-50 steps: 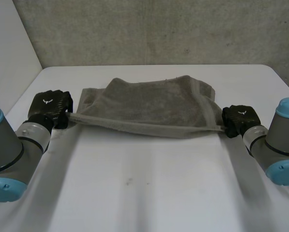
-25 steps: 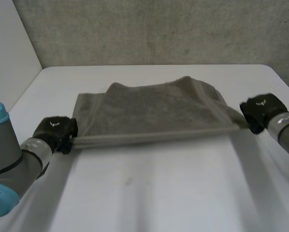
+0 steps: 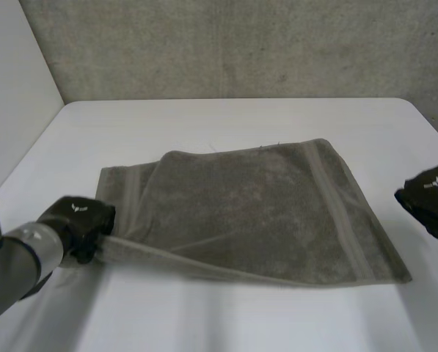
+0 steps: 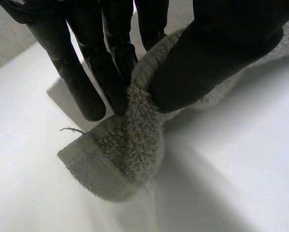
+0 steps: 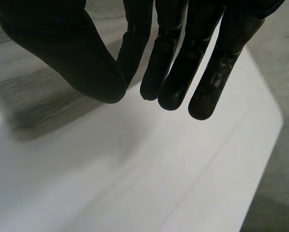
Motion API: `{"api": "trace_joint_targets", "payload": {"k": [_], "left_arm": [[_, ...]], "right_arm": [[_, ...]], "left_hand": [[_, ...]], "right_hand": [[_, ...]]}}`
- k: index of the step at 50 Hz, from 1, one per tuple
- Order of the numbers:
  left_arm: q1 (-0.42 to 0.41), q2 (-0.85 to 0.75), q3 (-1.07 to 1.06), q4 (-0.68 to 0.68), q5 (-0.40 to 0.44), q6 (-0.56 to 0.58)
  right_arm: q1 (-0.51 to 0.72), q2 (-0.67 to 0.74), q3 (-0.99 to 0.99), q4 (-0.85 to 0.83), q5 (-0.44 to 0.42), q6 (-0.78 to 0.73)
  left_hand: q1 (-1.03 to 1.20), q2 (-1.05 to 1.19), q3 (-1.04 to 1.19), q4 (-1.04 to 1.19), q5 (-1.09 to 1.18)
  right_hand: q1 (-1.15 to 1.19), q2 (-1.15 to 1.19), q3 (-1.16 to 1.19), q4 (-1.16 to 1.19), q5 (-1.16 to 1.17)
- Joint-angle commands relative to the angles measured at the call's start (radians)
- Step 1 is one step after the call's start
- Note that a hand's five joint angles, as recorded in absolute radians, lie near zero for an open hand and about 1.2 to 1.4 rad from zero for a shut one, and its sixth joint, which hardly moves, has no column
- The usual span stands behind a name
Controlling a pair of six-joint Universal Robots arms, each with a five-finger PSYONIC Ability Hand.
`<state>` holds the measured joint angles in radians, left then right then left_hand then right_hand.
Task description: Fold the laundry
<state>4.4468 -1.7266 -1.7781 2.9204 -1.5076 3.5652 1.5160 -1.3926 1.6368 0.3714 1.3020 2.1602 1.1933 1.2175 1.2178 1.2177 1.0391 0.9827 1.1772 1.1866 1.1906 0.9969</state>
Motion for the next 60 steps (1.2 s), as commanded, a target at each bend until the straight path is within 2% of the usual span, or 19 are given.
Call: {"api": "trace_joint_targets", "payload": {"k": [1,4,5,6,7,8,9,11,15,17,22,27,39,48,50,60], "left_arm": [[-0.006,-0.157,0.141,0.095,-0.009,-0.003],[-0.009,-0.177,0.163,0.094,-0.009,-0.005],[-0.012,-0.173,0.167,0.094,-0.006,-0.009],[-0.012,-0.172,0.167,0.094,-0.006,-0.009],[-0.024,-0.166,0.176,0.092,-0.008,-0.015],[-0.044,-0.156,0.192,0.094,-0.006,-0.019],[-0.044,-0.156,0.192,0.094,-0.006,-0.019],[-0.09,-0.125,0.242,0.094,-0.009,-0.025],[-0.116,-0.114,0.301,0.094,-0.011,-0.031],[-0.121,-0.12,0.357,0.092,-0.011,-0.035],[-0.124,-0.157,0.413,0.091,-0.025,-0.035],[-0.124,-0.195,0.43,0.092,-0.04,-0.035],[-0.09,-0.243,0.431,0.097,-0.042,-0.037],[-0.032,-0.265,0.422,0.102,-0.042,-0.035],[0.0,-0.272,0.414,0.098,-0.04,-0.037],[0.003,-0.271,0.384,0.097,-0.04,-0.039]], "right_arm": [[0.118,0.113,-0.106,-0.132,0.013,0.119],[0.171,0.122,-0.13,-0.137,0.011,0.167],[0.181,0.121,-0.123,-0.143,0.007,0.211],[0.181,0.121,-0.123,-0.143,0.007,0.211],[0.184,0.122,-0.112,-0.146,0.002,0.264],[0.185,0.121,-0.1,-0.146,-0.006,0.321],[0.185,0.121,-0.1,-0.146,-0.006,0.322],[0.188,0.119,-0.062,-0.157,-0.029,0.419],[0.188,0.103,0.0,-0.177,-0.082,0.523],[0.187,0.058,0.064,-0.193,-0.14,0.633],[0.188,0.023,0.142,-0.215,-0.178,0.717],[0.184,0.018,0.214,-0.278,-0.174,0.722],[0.178,0.072,0.27,-0.401,-0.156,0.688],[0.174,0.115,0.268,-0.402,-0.128,0.624],[0.173,0.122,0.268,-0.407,-0.116,0.607],[0.15,0.197,0.253,-0.493,-0.107,0.576]], "left_hand": [[0.203,0.179,0.178,0.179,0.183],[0.203,0.179,0.178,0.179,0.183],[0.203,0.179,0.178,0.179,0.183],[0.203,0.179,0.178,0.179,0.183],[0.203,0.179,0.178,0.179,0.183],[0.203,0.179,0.178,0.179,0.183],[0.203,0.179,0.178,0.179,0.183],[0.203,0.179,0.178,0.179,0.183],[0.203,0.179,0.178,0.179,0.183],[0.203,0.179,0.178,0.179,0.183],[0.203,0.179,0.178,0.179,0.183],[0.203,0.179,0.178,0.179,0.183],[0.203,0.179,0.178,0.179,0.183],[0.203,0.179,0.178,0.179,0.183],[0.203,0.179,0.178,0.179,0.183],[0.203,0.179,0.178,0.179,0.183]], "right_hand": [[0.414,0.219,0.21,0.206,0.225],[0.414,0.219,0.21,0.206,0.225],[0.176,-0.018,-0.028,-0.032,-0.012],[0.174,-0.021,-0.03,-0.034,-0.015],[-0.073,-0.268,-0.277,-0.281,-0.262],[-0.215,-0.41,-0.419,-0.423,-0.404],[-0.217,-0.411,-0.421,-0.425,-0.405],[-0.523,-0.718,-0.727,-0.731,-0.712],[-0.578,-0.772,-0.782,-0.786,-0.766],[-0.63,-0.825,-0.834,-0.838,-0.819],[-0.675,-0.869,-0.878,-0.882,-0.863],[-0.654,-0.849,-0.858,-0.862,-0.843],[-0.581,-0.775,-0.785,-0.789,-0.769],[-0.551,-0.746,-0.755,-0.759,-0.74],[-0.51,-0.705,-0.714,-0.718,-0.699],[-0.27,-0.464,-0.474,-0.478,-0.459]]}}
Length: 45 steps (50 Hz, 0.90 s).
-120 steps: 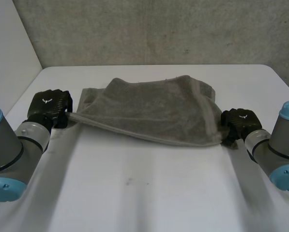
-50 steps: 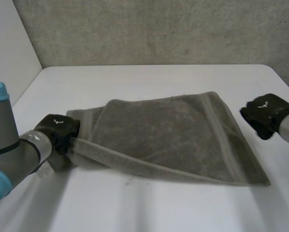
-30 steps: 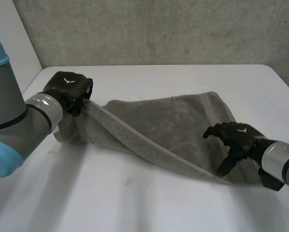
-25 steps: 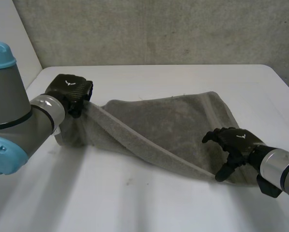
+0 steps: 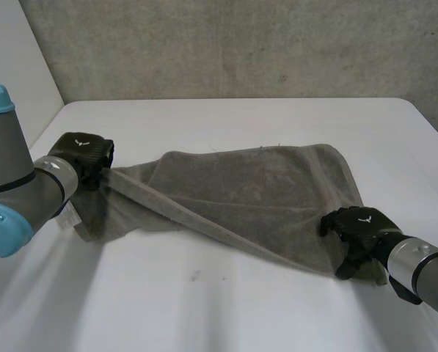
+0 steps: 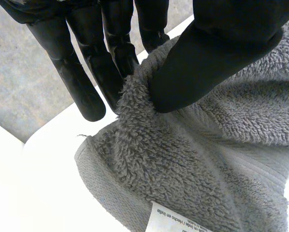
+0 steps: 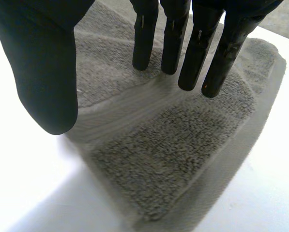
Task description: Fold the laundry
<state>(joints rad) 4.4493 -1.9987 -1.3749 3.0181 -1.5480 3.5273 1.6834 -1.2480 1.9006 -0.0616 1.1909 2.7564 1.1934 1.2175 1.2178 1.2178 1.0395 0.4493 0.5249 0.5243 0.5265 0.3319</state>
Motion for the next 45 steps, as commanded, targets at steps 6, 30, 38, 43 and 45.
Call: {"api": "trace_joint_targets", "payload": {"k": [6,30,38,43,45], "left_arm": [[0.001,0.001,-0.023,-0.001,0.0,-0.001],[-0.001,0.017,-0.062,-0.002,0.002,-0.002],[-0.002,0.018,-0.067,-0.002,0.002,-0.002],[-0.002,0.018,-0.067,-0.002,0.003,-0.002],[-0.002,0.018,-0.067,-0.002,0.003,-0.002]], "right_arm": [[-0.033,0.067,-0.009,-0.055,0.019,-0.047],[-0.077,-0.027,0.073,0.022,0.009,-0.132],[-0.093,-0.024,0.1,-0.001,0.001,-0.166],[-0.096,-0.022,0.118,-0.053,-0.01,-0.167],[-0.094,-0.022,0.123,-0.073,-0.011,-0.167]], "left_hand": [[0.203,0.179,0.178,0.178,0.182],[0.203,0.179,0.178,0.178,0.182],[0.203,0.179,0.178,0.178,0.182],[0.203,0.179,0.178,0.178,0.182],[0.203,0.179,0.178,0.178,0.182]], "right_hand": [[0.308,0.232,0.233,0.231,0.251],[0.167,0.091,0.092,0.09,0.11],[0.179,0.103,0.104,0.102,0.122],[0.211,0.135,0.136,0.134,0.154],[0.27,0.194,0.195,0.192,0.212]]}}
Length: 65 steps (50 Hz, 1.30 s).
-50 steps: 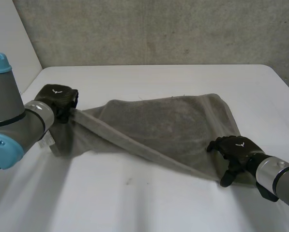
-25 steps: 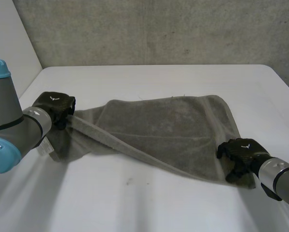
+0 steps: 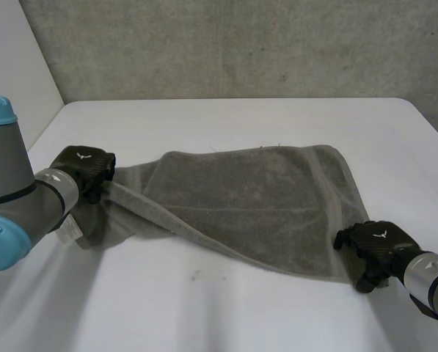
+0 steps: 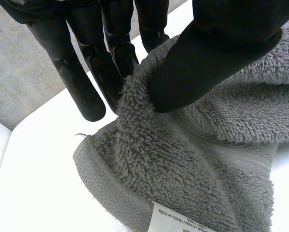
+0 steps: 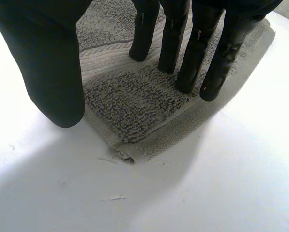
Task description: Fold the laundry
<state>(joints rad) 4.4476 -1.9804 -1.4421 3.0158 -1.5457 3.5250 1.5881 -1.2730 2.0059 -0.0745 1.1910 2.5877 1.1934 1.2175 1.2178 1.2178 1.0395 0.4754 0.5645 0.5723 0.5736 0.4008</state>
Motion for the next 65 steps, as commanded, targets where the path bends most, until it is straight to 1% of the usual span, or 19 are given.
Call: {"api": "trace_joint_targets", "payload": {"k": [1,4,20,30,32,33,34,44,46,47,48,49,51,52,54,57,60,63,65], "left_arm": [[-0.001,0.0,0.0,0.0,0.001,0.0],[-0.001,0.0,0.0,0.002,0.001,0.0],[-0.005,0.003,-0.001,0.002,0.001,-0.001],[-0.007,0.003,-0.003,0.002,0.001,-0.017],[-0.007,0.003,-0.009,0.003,0.003,-0.026],[-0.007,0.003,-0.009,0.003,0.003,-0.026],[-0.007,0.003,-0.014,0.003,0.004,-0.028],[-0.011,0.025,-0.081,-0.003,0.001,-0.028],[-0.014,0.061,-0.135,-0.005,-0.001,-0.026],[-0.014,0.061,-0.135,-0.005,-0.001,-0.026],[-0.014,0.083,-0.164,-0.008,0.001,-0.026],[-0.014,0.083,-0.164,-0.008,0.001,-0.026],[-0.016,0.127,-0.214,-0.024,0.003,-0.024],[-0.016,0.127,-0.215,-0.025,0.003,-0.024],[-0.021,0.179,-0.262,-0.064,0.003,-0.018],[-0.024,0.207,-0.285,-0.086,0.003,-0.014],[-0.03,0.256,-0.336,-0.14,0.004,-0.012],[-0.05,0.313,-0.386,-0.19,0.007,-0.012],[-0.076,0.379,-0.432,-0.23,0.009,-0.011]], "right_arm": [[0.001,0.003,0.017,-0.06,-0.011,0.002],[0.003,0.001,0.016,-0.077,-0.011,0.002],[0.007,0.007,0.001,-0.151,-0.008,0.005],[0.01,0.037,-0.024,-0.206,-0.001,0.003],[0.012,0.063,-0.047,-0.209,0.002,0.003],[0.012,0.063,-0.047,-0.209,0.002,0.003],[0.012,0.072,-0.061,-0.209,0.002,0.003],[0.004,0.057,-0.128,-0.182,0.01,0.008],[0.001,0.025,-0.157,-0.113,0.016,-0.007],[0.001,0.024,-0.157,-0.113,0.016,-0.008],[0.0,-0.009,-0.179,-0.052,0.021,-0.023],[0.0,-0.009,-0.179,-0.051,0.021,-0.023],[-0.037,-0.06,-0.225,0.077,0.03,-0.081],[-0.037,-0.06,-0.225,0.078,0.03,-0.081],[-0.094,-0.085,-0.262,0.181,0.03,-0.157],[-0.125,-0.086,-0.279,0.236,0.032,-0.212],[-0.169,-0.121,-0.299,0.402,0.036,-0.381],[-0.178,-0.143,-0.297,0.456,0.036,-0.422],[-0.2,-0.181,-0.282,0.544,0.036,-0.486]], "left_hand": [[0.203,0.179,0.178,0.178,0.182],[0.203,0.179,0.178,0.178,0.182],[0.203,0.179,0.178,0.178,0.182],[0.203,0.179,0.178,0.178,0.182],[0.203,0.179,0.178,0.178,0.182],[0.203,0.179,0.178,0.178,0.182],[0.203,0.179,0.178,0.178,0.182],[0.203,0.179,0.178,0.178,0.182],[0.203,0.179,0.178,0.178,0.182],[0.203,0.179,0.178,0.178,0.182],[0.203,0.179,0.178,0.178,0.182],[0.203,0.179,0.178,0.178,0.182],[0.203,0.179,0.178,0.178,0.182],[0.203,0.179,0.178,0.178,0.182],[0.203,0.179,0.178,0.178,0.182],[0.203,0.179,0.178,0.178,0.182],[0.203,0.179,0.178,0.178,0.182],[0.203,0.179,0.178,0.178,0.182],[0.203,0.179,0.178,0.178,0.182]], "right_hand": [[0.244,0.155,0.147,0.146,0.144],[0.32,0.231,0.223,0.222,0.22],[0.396,0.307,0.299,0.298,0.296],[0.614,0.525,0.517,0.515,0.514],[0.754,0.665,0.657,0.655,0.654],[0.755,0.665,0.658,0.656,0.655],[0.906,0.817,0.809,0.808,0.806],[0.921,0.832,0.824,0.823,0.821],[0.921,0.832,0.824,0.823,0.821],[0.921,0.832,0.824,0.823,0.821],[0.921,0.832,0.824,0.823,0.821],[0.921,0.832,0.824,0.823,0.821],[0.921,0.832,0.824,0.823,0.821],[0.921,0.832,0.824,0.823,0.821],[0.921,0.832,0.824,0.823,0.821],[0.921,0.832,0.824,0.823,0.821],[0.921,0.832,0.824,0.823,0.821],[0.921,0.832,0.824,0.823,0.821],[0.921,0.832,0.824,0.823,0.821]]}}
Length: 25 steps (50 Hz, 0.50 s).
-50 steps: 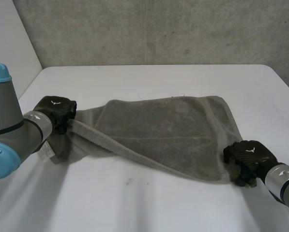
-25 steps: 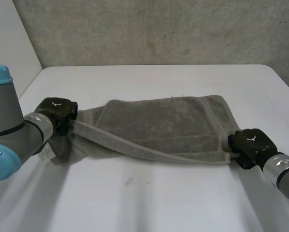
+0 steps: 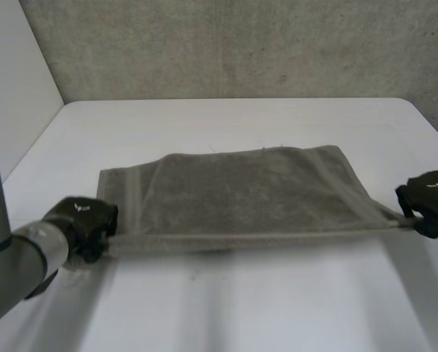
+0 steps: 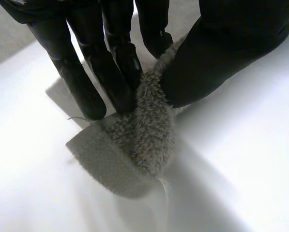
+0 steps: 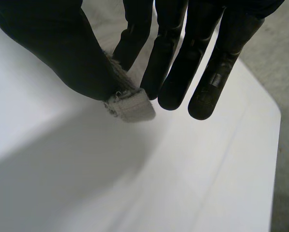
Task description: Fold the laundry
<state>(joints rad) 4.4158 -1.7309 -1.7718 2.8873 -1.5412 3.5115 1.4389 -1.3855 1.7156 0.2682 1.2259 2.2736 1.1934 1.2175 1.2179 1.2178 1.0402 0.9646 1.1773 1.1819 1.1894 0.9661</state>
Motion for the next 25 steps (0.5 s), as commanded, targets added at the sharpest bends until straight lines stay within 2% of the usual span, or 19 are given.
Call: {"api": "trace_joint_targets", "payload": {"k": [1,5,12,17,19,22,25], "left_arm": [[-0.044,0.129,-0.103,-0.102,0.004,0.003],[-0.053,0.2,-0.129,-0.131,0.006,0.014],[-0.042,0.175,-0.1,-0.111,0.007,0.067],[-0.039,0.021,-0.017,-0.022,0.003,0.113],[-0.042,-0.086,0.069,0.035,-0.003,0.119],[-0.042,-0.137,0.114,0.056,-0.005,0.119],[-0.042,-0.229,0.207,0.084,-0.014,0.118]], "right_arm": [[-0.051,-0.069,0.009,0.201,0.001,-0.172],[-0.08,-0.107,0.03,0.256,-0.014,-0.21],[-0.077,-0.101,0.006,0.226,-0.023,-0.207],[-0.051,-0.006,-0.056,0.132,-0.008,-0.16],[0.024,0.075,-0.124,0.077,-0.005,-0.077],[0.087,0.152,-0.209,0.031,0.018,-0.007],[0.112,0.195,-0.251,0.006,0.043,0.014]], "left_hand": [[0.203,0.179,0.178,0.178,0.182],[0.203,0.179,0.178,0.178,0.182],[0.203,0.179,0.178,0.178,0.182],[0.203,0.179,0.178,0.178,0.182],[0.203,0.179,0.178,0.178,0.182],[0.203,0.179,0.178,0.178,0.182],[0.203,0.179,0.178,0.178,0.182]], "right_hand": [[0.432,0.219,0.214,0.207,0.256],[0.432,0.219,0.214,0.207,0.256],[0.432,0.219,0.214,0.207,0.256],[0.432,0.219,0.214,0.207,0.256],[0.432,0.219,0.214,0.207,0.256],[0.432,0.219,0.214,0.207,0.256],[0.432,0.219,0.214,0.207,0.256]]}}
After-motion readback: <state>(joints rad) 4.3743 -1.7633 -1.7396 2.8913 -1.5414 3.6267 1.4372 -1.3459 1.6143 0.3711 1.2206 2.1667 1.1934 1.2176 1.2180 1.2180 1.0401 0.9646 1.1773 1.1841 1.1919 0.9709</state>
